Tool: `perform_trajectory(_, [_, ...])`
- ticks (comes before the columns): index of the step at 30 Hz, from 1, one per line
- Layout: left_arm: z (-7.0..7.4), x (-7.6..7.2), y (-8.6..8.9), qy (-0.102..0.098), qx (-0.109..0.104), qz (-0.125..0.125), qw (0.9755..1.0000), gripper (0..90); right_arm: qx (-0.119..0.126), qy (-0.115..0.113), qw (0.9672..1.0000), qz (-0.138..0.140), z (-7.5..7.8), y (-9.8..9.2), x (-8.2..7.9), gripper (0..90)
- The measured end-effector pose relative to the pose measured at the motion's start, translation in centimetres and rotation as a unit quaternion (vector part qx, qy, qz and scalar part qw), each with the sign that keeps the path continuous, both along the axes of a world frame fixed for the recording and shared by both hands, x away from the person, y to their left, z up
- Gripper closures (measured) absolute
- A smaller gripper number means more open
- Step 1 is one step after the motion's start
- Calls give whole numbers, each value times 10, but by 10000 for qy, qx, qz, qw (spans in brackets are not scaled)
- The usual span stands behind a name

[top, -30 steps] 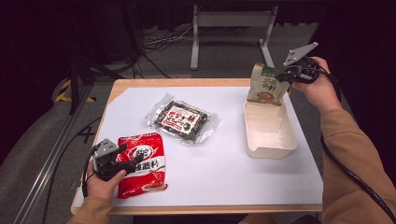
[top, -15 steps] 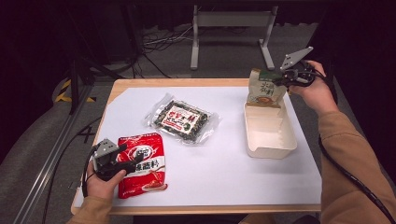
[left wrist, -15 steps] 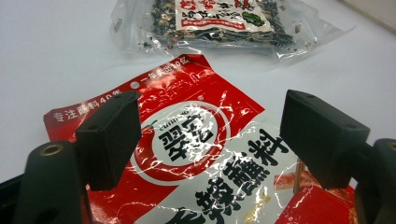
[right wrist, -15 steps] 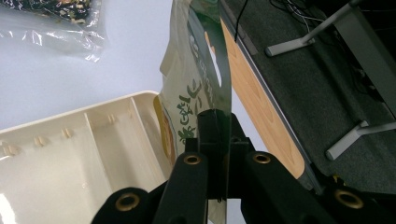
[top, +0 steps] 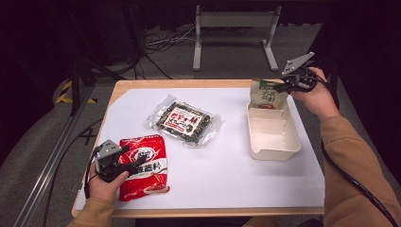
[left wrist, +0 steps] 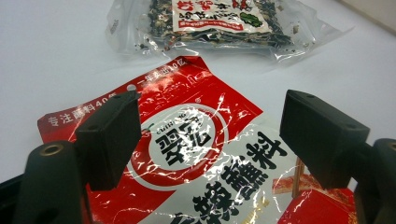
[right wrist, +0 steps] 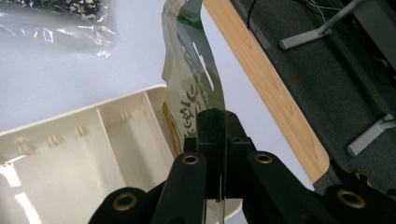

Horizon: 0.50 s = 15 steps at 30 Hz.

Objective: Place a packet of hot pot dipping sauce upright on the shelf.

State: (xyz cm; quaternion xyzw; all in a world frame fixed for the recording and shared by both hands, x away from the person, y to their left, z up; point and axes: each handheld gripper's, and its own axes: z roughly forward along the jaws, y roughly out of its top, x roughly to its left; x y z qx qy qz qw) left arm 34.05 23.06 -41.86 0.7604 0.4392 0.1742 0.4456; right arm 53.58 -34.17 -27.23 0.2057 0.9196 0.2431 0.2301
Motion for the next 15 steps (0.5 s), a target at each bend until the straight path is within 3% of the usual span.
perform_trajectory(15, [0,1,-1,14,8,-12,10000,212,-4,220,9993,-291,-16,-11,2,821])
